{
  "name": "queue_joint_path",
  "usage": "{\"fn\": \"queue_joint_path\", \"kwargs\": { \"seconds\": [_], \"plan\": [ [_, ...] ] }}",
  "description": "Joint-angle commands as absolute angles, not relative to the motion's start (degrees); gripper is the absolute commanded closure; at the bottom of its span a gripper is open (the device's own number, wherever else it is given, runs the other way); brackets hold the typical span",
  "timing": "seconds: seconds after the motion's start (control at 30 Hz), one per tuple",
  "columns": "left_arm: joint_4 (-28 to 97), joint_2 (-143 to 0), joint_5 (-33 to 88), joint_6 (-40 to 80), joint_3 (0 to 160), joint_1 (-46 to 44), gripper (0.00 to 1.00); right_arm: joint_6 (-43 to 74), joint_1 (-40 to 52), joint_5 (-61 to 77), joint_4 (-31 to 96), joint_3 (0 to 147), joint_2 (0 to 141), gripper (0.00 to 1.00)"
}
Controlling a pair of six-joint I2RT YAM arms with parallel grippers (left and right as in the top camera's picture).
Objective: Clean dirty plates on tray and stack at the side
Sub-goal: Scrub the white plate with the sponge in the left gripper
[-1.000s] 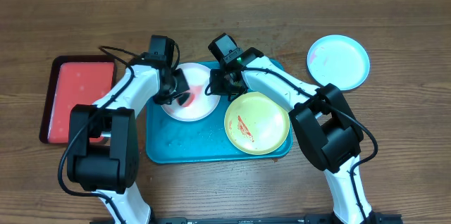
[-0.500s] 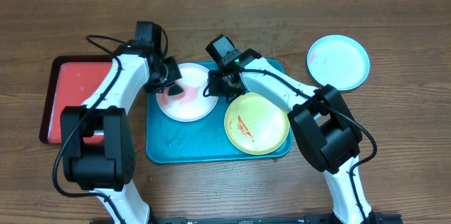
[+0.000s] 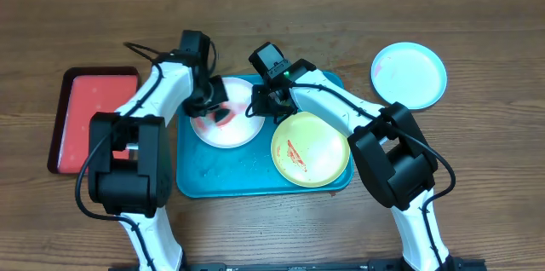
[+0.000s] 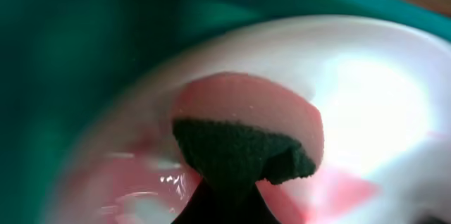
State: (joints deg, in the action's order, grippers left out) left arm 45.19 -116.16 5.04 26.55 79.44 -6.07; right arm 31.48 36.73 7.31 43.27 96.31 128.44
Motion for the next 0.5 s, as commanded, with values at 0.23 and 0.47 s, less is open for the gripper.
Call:
{"fn": "queue_joint_path", "kwargs": {
  "seconds": [0.23, 0.47],
  "plan": [
    [56.8, -118.0, -10.6, 25.3, 92.5, 3.0, 0.96, 28.9, 36.3, 1.1, 44.9, 95.5, 130.2, 0.96],
    [61.0, -118.0, 15.2, 15.2, 94.8, 0.2, 0.96, 31.2, 36.3, 1.1, 44.3, 95.5, 130.2, 0.96]
  ]
}}
